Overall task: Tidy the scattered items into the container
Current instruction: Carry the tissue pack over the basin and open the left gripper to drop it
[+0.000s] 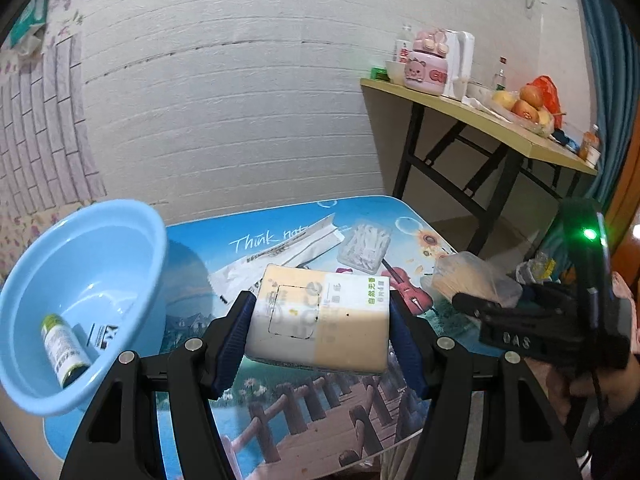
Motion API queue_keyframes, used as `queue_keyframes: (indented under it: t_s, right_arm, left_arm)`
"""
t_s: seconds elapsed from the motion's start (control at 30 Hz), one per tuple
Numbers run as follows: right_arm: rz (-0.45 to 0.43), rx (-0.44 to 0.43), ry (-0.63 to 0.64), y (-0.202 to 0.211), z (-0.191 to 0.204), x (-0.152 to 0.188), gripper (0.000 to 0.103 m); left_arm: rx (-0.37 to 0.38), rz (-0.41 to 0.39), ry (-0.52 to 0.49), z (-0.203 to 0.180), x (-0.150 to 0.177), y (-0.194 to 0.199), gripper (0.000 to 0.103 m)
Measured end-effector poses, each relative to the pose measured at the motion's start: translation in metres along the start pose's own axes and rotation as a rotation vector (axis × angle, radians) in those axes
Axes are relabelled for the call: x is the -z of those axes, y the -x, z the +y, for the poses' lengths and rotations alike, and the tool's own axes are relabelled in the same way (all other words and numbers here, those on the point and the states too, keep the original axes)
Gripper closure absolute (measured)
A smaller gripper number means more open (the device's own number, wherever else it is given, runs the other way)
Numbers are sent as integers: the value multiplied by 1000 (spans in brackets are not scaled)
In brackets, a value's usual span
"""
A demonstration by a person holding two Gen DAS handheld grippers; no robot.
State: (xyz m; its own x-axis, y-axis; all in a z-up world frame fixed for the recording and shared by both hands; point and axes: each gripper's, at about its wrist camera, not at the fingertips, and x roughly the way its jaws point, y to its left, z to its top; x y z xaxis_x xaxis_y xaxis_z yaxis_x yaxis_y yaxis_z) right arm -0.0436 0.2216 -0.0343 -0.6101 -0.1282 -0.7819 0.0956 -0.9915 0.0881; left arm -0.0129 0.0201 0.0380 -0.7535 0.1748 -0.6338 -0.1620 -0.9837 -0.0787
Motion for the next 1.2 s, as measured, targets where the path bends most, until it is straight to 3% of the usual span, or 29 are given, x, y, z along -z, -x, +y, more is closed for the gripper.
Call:
queue_keyframes:
  t_s: [0.47,0.9,1.2]
  right_arm:
    - [-20,-63,51,39,44,12,40]
    - [-90,-87,96,67,72,-4,40]
    - [-128,-136,160,81,115,-24,40]
  left_arm:
    - [-40,6,47,7,1,13,40]
    - [-60,-46,57,21,-12,33,40]
    - [-93,-59,72,45,-23,48,40]
